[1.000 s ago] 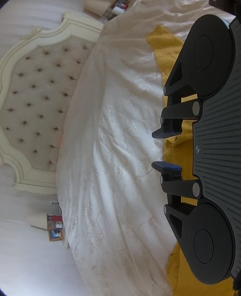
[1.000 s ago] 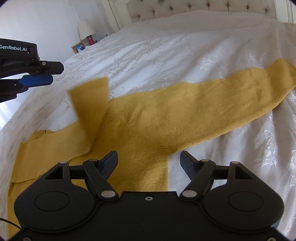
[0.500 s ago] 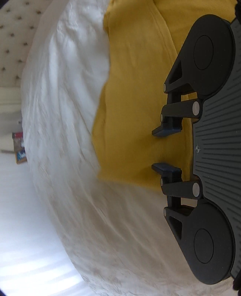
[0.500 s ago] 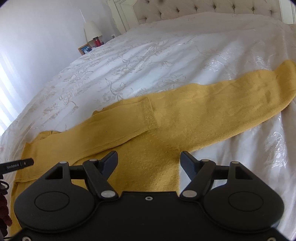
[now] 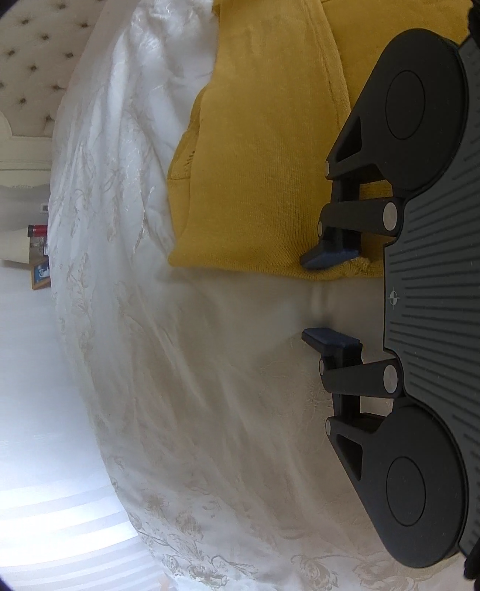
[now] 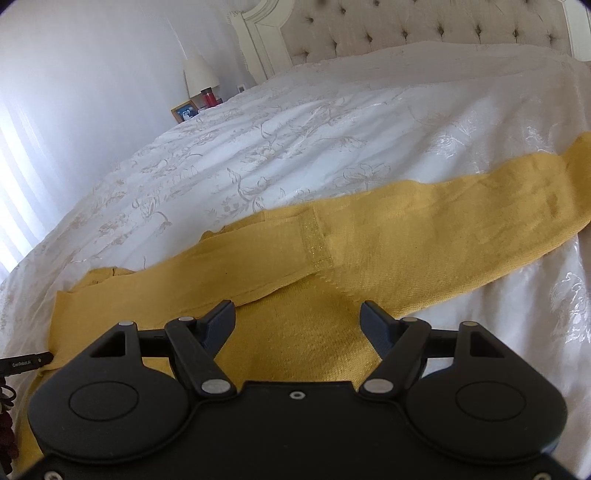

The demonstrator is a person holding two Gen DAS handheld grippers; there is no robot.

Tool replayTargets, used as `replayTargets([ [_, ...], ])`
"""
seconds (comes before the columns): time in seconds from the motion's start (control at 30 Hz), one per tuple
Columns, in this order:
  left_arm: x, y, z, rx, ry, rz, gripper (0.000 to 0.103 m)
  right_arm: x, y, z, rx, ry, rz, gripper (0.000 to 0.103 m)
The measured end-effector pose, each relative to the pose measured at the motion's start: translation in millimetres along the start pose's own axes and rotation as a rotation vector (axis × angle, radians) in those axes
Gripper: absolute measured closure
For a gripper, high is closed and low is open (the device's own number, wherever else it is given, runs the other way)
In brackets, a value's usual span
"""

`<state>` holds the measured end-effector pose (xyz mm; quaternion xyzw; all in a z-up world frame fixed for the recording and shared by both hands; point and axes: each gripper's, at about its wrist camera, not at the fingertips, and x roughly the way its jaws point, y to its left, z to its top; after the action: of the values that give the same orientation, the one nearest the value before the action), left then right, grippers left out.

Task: Fold small clothes
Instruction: 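Withdraw the open left tool from the folded sleeve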

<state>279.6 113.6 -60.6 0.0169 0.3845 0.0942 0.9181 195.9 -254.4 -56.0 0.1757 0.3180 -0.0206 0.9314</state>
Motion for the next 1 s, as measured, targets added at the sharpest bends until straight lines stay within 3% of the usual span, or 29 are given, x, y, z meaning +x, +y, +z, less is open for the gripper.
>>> replayTargets([
  [0.1, -0.6, 0.9, -1.2, 0.002, -0.006, -0.007, 0.066, 0.4, -1.8, 0.5, 0.019, -0.017, 0.016, 0.026],
  [0.23, -0.1, 3.3, -0.7, -0.009, -0.001, -0.021, 0.066, 13.3, -12.6, 5.9, 0.152, 0.003, 0.061, 0.026],
  [0.4, 0.7, 5.2, -0.1, 0.005, 0.003, -0.039, 0.066, 31.5, -8.9, 21.0, 0.162, 0.013, 0.057, 0.035],
  [0.57, 2.7, 10.4, 2.2, 0.006, 0.019, -0.070, 0.065, 59.4, -10.6, 26.1, 0.180, 0.064, -0.003, 0.048],
  [0.63, 3.3, 11.2, 2.9, 0.010, 0.023, -0.077, 0.065, 63.1, -9.8, 28.2, 0.180, 0.065, -0.015, 0.057],
  [0.7, 3.9, 12.8, 3.5, 0.012, 0.026, -0.085, 0.063, 63.1, -8.2, 31.6, 0.168, 0.079, 0.002, 0.088],
  [0.87, 5.0, 17.4, 5.9, 0.026, 0.036, -0.113, 0.062, 32.7, 7.6, 37.4, 0.076, 0.076, 0.022, 0.088],
  [1.0, 5.2, 19.2, 6.9, 0.032, 0.039, -0.123, 0.061, 28.8, -6.6, 32.7, 0.134, 0.112, 0.012, 0.088],
])
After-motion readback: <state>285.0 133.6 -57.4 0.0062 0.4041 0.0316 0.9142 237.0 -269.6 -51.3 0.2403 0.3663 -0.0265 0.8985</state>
